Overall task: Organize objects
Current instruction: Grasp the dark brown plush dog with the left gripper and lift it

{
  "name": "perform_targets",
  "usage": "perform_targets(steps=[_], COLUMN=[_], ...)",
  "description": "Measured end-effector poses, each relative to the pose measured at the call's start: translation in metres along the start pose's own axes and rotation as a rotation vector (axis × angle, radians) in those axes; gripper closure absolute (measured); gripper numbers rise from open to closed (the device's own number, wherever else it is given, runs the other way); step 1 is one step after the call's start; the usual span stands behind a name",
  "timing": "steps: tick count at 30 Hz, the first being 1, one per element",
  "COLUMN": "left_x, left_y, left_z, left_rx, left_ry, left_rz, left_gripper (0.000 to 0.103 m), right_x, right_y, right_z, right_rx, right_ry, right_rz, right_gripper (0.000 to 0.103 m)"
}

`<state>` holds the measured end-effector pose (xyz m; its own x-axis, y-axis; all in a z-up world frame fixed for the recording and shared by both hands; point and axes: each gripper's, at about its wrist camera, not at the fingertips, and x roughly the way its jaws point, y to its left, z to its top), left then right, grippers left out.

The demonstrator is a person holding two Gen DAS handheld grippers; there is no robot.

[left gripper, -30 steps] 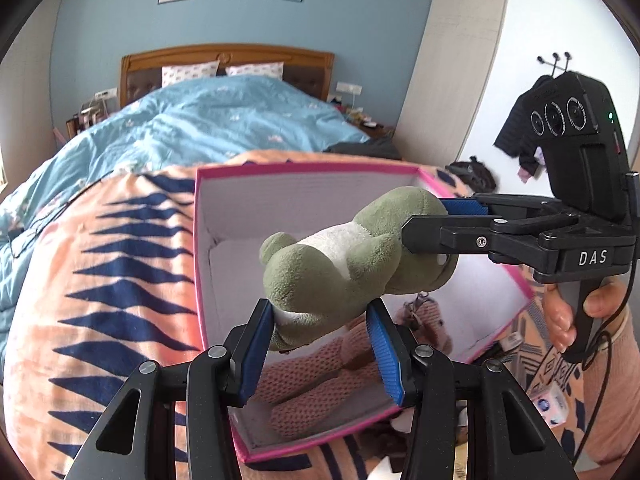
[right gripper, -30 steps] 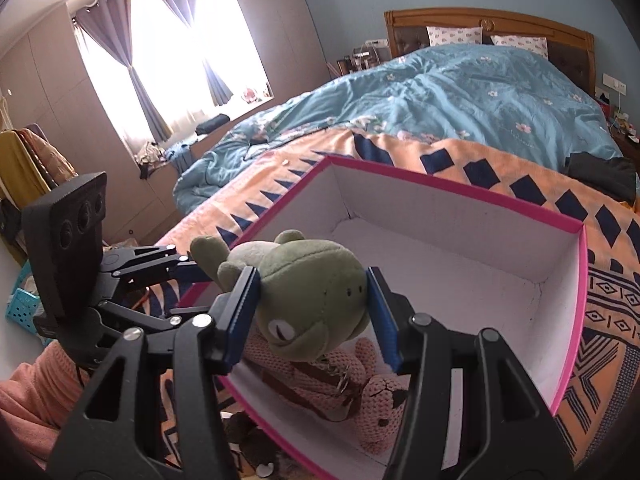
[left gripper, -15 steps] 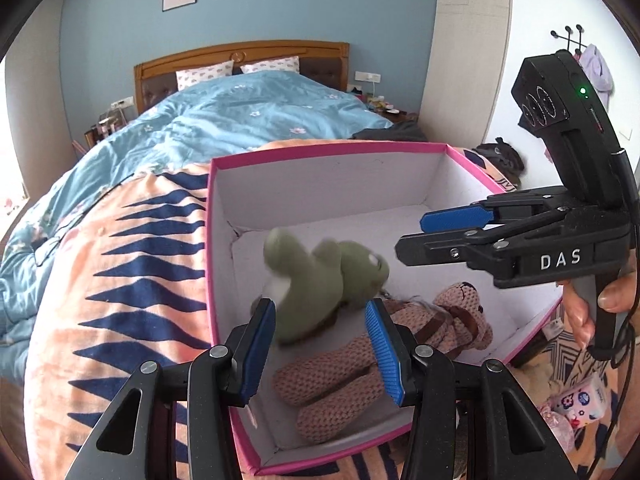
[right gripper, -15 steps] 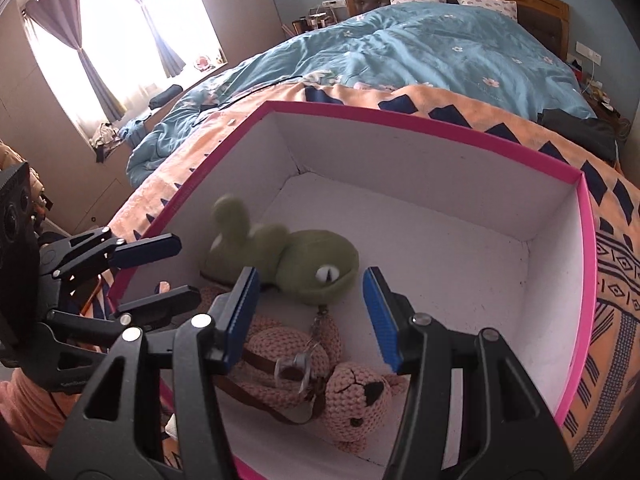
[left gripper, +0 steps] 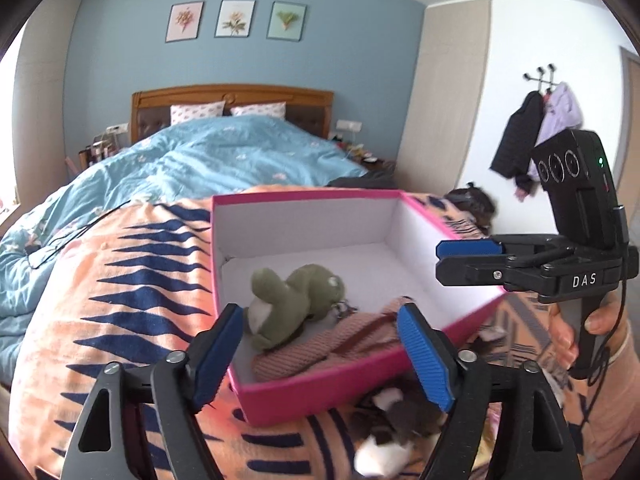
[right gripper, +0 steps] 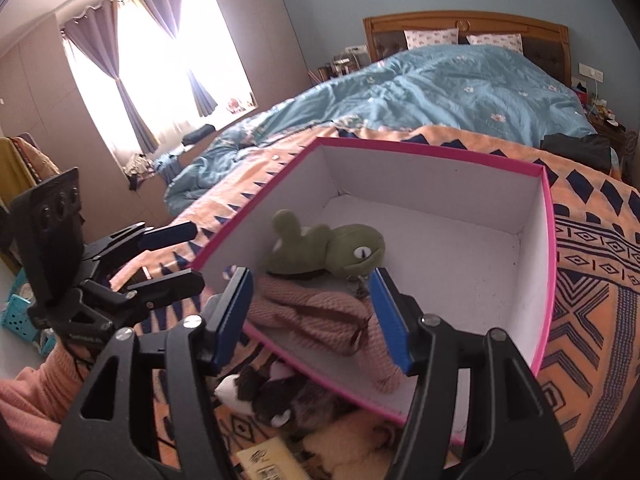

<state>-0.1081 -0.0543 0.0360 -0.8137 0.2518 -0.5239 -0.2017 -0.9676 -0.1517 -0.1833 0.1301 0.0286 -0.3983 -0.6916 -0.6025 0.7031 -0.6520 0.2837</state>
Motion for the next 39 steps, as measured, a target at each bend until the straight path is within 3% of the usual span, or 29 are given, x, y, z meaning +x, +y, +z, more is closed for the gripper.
perform_targets(steps=[7, 17, 27, 37, 39], left_x=[-0.028, -0.021, -0.013, 0.009, 0.012], left_y=[-0.02, -0.039, -0.045, -0.033, -0.029], left_z=[-0.027, -0.08, -0.107, -0.114, -0.115], left_rx=[0.027, -0.005, -0.032, -0.077, -0.095], left_ry=[-0.02, 0.069, 0.123, 0.194, 0.207], left_rz=[-0.041, -0.059, -0.044, 0.019, 0.021], left_gripper=[0.02, 0.02, 0.02, 0.02, 0.025], right_x=[-0.031, -0.003, 0.028, 0.048, 0.052], right_y=[0.027, 0.045, 0.038, 0.03, 0.032], right_z=[-0.043, -0.09, -0.102, -0.097, -0.098], right_rx=[-0.031, -0.024, 0.017, 0.027, 0.013], right_ry=[-0.015, 0.099, 0.156, 0.186, 0.192], right_rz=[0.031, -0.033, -0.114, -0.13, -0.134], right_gripper=[0.038, 0.038, 0.038, 0.037, 0.035])
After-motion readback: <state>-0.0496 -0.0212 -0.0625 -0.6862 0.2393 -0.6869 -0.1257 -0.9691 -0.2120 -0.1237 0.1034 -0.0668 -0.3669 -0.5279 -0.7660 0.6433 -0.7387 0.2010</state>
